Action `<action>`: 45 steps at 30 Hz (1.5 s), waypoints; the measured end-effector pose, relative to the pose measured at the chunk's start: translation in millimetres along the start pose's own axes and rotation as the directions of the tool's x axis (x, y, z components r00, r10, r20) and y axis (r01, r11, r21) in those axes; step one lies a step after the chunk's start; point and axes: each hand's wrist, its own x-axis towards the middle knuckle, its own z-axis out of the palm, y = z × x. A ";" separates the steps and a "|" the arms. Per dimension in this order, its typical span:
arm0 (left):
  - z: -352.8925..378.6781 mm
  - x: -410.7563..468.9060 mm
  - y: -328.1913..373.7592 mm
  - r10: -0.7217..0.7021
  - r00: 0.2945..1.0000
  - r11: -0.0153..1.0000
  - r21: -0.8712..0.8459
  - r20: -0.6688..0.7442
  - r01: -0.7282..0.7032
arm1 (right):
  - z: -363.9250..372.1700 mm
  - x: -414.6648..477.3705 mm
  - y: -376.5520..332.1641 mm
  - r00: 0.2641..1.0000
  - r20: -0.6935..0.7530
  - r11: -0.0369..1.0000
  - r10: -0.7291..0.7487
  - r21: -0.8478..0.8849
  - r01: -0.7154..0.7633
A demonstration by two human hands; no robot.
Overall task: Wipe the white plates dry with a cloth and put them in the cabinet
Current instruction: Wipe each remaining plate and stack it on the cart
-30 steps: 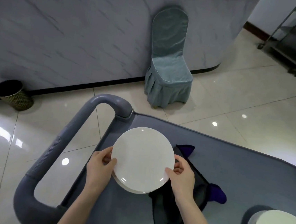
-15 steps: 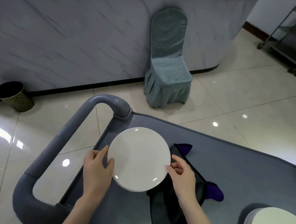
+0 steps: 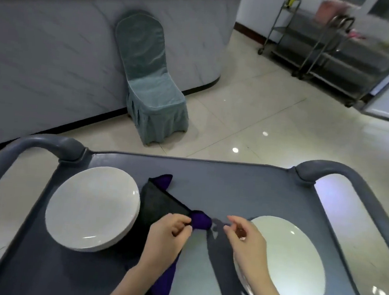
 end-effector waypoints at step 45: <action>69.3 -3.2 42.7 -0.404 0.897 0.874 -0.215 0.180 0.436 | -106.7 9.4 77.1 0.973 0.097 0.918 0.211 0.323 -0.231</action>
